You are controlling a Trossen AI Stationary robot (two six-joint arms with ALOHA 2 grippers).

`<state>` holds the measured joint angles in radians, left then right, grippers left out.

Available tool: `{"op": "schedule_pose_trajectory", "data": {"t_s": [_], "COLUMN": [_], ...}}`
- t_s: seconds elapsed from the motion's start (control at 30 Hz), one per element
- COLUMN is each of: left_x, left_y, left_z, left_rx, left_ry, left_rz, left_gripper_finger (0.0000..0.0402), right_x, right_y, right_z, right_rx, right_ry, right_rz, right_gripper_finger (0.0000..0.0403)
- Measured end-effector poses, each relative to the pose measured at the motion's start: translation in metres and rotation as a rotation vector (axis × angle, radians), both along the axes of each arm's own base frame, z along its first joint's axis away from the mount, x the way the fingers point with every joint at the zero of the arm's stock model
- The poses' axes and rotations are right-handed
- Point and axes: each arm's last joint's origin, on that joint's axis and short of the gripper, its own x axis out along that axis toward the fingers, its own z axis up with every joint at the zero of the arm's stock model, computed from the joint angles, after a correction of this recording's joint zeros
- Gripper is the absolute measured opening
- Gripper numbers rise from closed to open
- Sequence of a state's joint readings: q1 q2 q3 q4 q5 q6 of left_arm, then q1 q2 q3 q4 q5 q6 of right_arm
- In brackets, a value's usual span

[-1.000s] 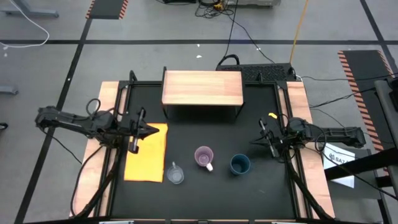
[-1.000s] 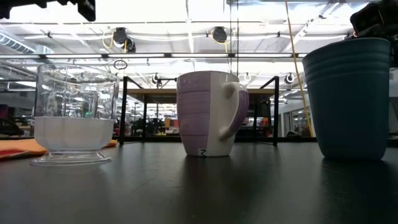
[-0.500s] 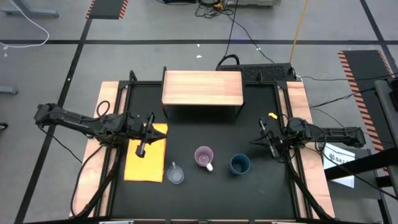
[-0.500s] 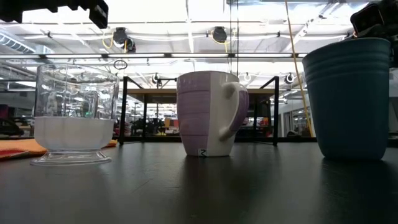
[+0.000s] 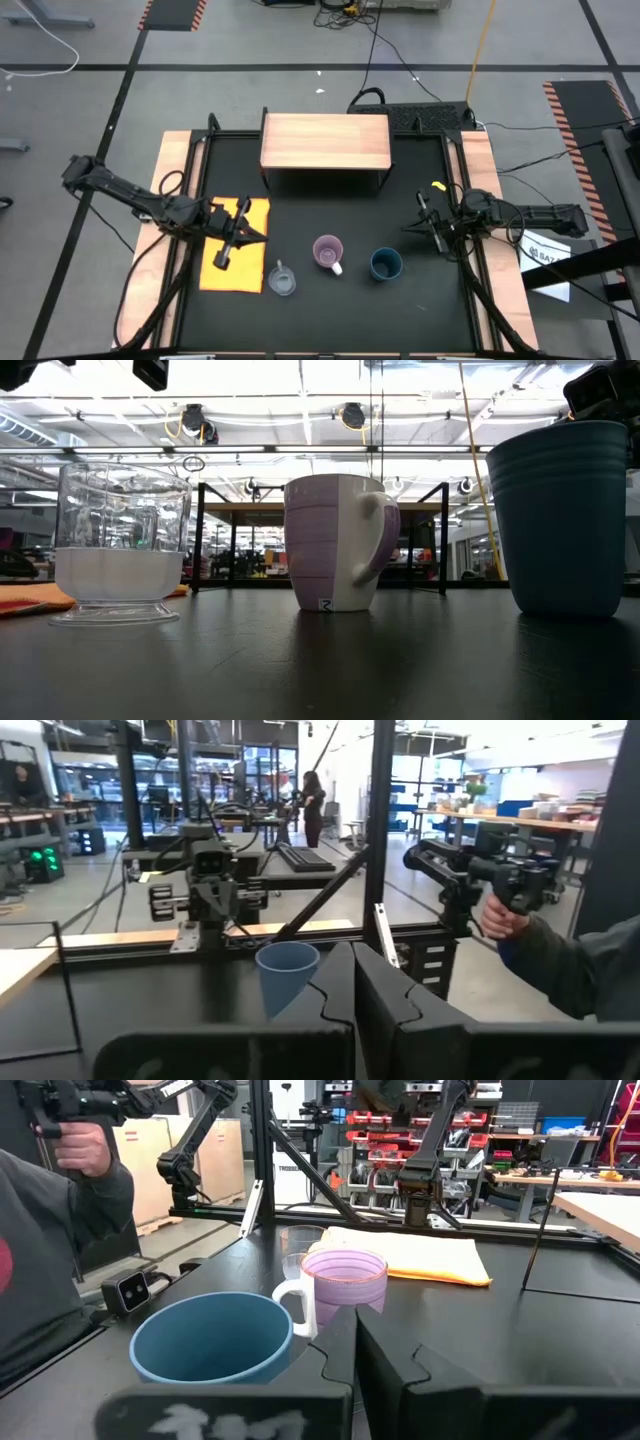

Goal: Stack small to large cups/mugs on shelf
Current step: Put the transparent mug on the shelf

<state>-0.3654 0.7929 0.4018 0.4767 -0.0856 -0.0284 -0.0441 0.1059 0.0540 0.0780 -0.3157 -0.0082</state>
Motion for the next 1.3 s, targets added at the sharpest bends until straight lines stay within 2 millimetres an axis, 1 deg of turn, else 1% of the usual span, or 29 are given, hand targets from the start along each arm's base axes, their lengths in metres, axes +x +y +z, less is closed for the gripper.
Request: {"op": "schedule_pose_trajectory", "data": {"t_s": [0.1, 0.27, 0.43, 0.73, 0.87, 0.93, 1.07, 1.3], "left_x": [-0.001, 0.002, 0.007, 0.011, 0.013, 0.014, 0.018, 0.025], "left_y": [-0.005, -0.010, -0.014, -0.028, -0.033, -0.035, -0.041, -0.050], "left_z": [-0.001, -0.005, -0.013, -0.025, -0.030, -0.031, -0.029, -0.035], "left_rx": [-0.005, -0.015, -0.028, -0.033, -0.032, -0.028, -0.004, 0.056], "left_ry": [0.008, 0.039, 0.089, 0.162, 0.185, 0.177, 0.107, 0.062], "left_rz": [-0.022, -0.008, 0.007, -0.046, -0.015, -0.020, -0.038, -0.038], "left_gripper_finger": [0.0000, 0.0000, 0.0000, 0.0000, 0.0000, 0.0000, 0.0000, 0.0000], "right_x": [0.000, 0.000, 0.000, 0.000, 0.000, 0.000, 0.000, 0.000], "right_y": [0.000, 0.000, 0.000, 0.000, 0.000, 0.000, 0.000, 0.000], "right_z": [0.000, 0.000, 0.000, 0.000, 0.000, 0.000, 0.000, 0.000], "right_rx": [0.004, 0.022, 0.022, 0.023, 0.022, 0.022, 0.022, 0.022], "right_ry": [0.001, 0.007, 0.007, 0.007, 0.007, 0.007, 0.007, 0.007], "right_rz": [0.000, -0.001, -0.001, -0.001, -0.001, -0.001, -0.001, -0.001], "right_gripper_finger": [0.0000, 0.0000, 0.0000, 0.0000, 0.0000, 0.0000, 0.0000, 0.0000]}}
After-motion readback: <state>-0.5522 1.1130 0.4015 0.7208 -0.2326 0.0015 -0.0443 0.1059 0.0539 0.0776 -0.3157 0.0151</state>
